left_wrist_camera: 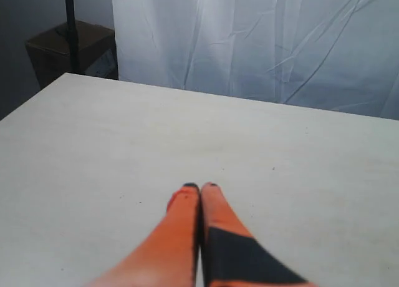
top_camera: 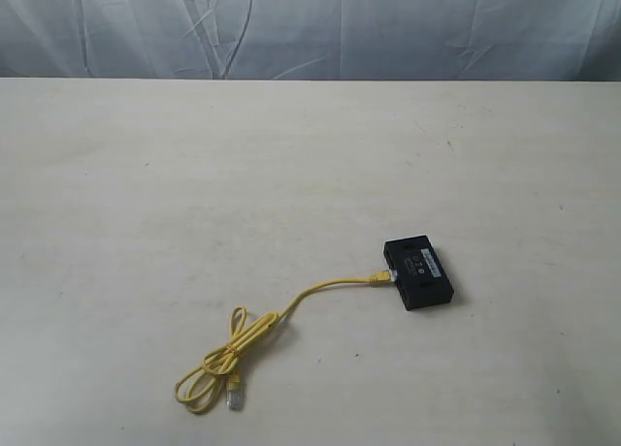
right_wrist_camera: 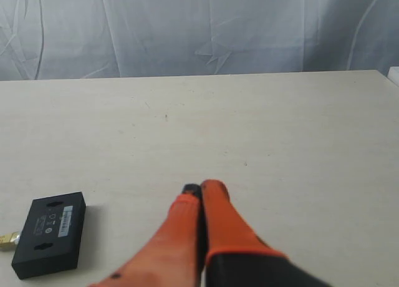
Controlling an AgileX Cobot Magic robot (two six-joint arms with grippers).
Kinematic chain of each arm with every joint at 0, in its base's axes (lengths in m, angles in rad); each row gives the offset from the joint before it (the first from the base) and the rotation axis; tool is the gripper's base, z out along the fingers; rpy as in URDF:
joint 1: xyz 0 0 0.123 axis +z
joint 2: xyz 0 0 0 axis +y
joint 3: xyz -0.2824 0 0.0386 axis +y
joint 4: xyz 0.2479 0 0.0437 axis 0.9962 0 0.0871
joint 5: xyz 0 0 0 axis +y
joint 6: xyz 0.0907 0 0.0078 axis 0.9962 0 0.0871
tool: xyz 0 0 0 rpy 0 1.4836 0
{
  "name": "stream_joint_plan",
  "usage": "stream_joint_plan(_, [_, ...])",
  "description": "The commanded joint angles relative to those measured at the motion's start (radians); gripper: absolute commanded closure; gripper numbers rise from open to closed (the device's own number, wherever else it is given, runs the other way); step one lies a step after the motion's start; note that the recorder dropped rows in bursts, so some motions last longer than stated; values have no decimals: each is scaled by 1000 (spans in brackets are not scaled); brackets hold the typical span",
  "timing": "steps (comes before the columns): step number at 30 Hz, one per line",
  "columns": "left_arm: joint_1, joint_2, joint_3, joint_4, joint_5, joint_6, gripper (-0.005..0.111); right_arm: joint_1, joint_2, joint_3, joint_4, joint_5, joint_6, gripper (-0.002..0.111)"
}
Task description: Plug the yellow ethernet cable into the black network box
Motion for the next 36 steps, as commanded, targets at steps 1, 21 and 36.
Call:
stream_joint_plan(1, [0,-107,152,18,-132,-1,107,-6,-6,3,1,-7,0,109])
stream_joint_plan(21, [0,-200,251,-380,-169,387,107,-6,-6,3,1,-7,0,109])
stream_joint_plan(36, [0,-200,251,-417,-166,475,107,-6,-6,3,1,-7,0,109])
